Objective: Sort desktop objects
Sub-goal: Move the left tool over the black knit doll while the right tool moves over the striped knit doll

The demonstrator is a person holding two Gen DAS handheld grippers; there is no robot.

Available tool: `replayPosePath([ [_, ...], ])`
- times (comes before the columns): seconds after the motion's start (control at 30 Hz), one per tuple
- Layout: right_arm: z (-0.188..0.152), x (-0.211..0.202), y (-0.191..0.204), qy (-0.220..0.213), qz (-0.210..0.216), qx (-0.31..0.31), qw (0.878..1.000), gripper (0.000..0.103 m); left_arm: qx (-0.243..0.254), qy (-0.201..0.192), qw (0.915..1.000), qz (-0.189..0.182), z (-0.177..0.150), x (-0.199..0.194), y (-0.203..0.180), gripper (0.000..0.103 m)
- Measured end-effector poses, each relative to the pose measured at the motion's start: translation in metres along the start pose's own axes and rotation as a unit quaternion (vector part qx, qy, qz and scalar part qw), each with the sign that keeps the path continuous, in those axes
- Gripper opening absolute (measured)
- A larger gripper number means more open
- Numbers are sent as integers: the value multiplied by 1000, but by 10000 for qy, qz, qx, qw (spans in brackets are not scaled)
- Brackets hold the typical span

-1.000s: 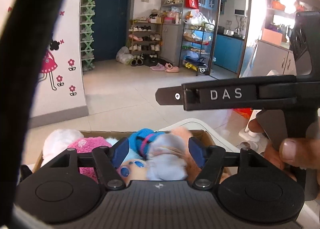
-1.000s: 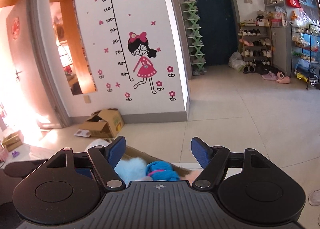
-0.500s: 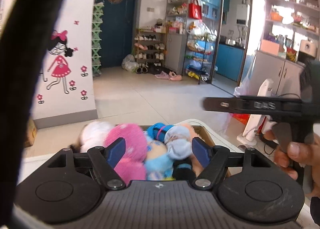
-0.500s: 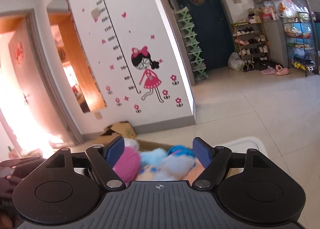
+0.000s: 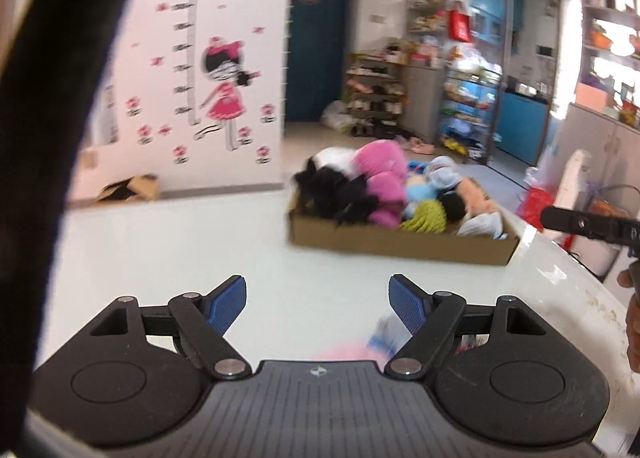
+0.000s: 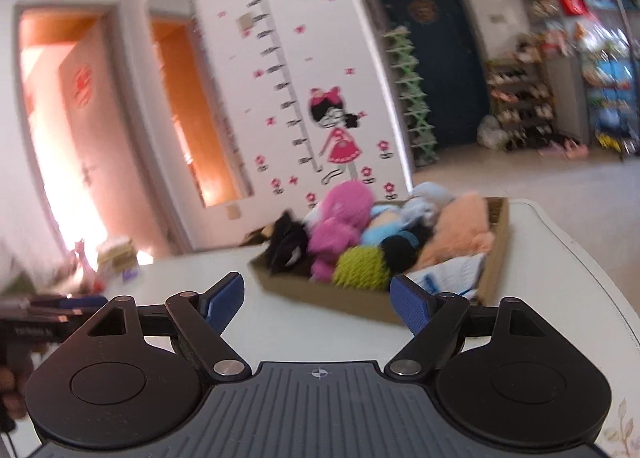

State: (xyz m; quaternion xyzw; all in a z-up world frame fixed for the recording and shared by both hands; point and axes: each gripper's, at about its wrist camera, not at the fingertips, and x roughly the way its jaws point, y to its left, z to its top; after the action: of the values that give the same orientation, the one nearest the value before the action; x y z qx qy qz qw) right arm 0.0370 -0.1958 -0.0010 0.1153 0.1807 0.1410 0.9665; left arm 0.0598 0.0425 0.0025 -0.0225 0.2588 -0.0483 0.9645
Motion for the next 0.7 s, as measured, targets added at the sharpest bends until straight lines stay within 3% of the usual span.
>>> replayPosePath([
  [0.13, -19, 5, 24, 273, 243, -349, 9987, 86, -472, 186, 9980, 388, -25, -15, 4, 78],
  [0.27, -34, 8, 48, 455, 358, -785, 9952, 86, -569, 375, 9962, 539, -44, -18, -2, 78],
  [0.6, -62, 11, 74, 629, 323, -1479, 9865, 89, -936, 583, 9929, 448, -40, 8, 2, 79],
  [0.7, -67, 17, 79, 748, 344, -1593, 9838, 89, -967, 678, 9917, 510, -51, 8, 4, 79],
])
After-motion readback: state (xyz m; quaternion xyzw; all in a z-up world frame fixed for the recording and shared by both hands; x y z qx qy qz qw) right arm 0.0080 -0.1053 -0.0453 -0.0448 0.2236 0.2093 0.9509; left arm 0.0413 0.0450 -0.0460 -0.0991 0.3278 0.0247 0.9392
